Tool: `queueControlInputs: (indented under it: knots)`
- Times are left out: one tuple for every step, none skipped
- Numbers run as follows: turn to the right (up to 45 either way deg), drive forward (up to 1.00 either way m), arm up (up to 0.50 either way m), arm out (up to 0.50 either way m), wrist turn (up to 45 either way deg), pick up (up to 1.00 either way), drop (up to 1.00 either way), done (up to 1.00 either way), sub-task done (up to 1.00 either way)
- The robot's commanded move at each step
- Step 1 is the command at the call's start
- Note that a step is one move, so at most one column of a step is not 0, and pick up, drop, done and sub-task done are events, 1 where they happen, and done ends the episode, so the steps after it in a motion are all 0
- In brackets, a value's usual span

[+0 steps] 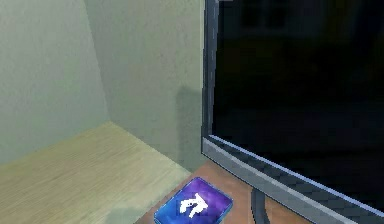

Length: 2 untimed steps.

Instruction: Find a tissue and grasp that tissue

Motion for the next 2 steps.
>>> queueControlInputs:
  knots:
    - [0.0, 0.00, 0.28, 0.00, 0.0, 0.00, 0.00, 0.00, 0.00]
    - [0.0, 0.00, 0.00, 0.26, 0.0, 0.00, 0.00, 0.00, 0.00]
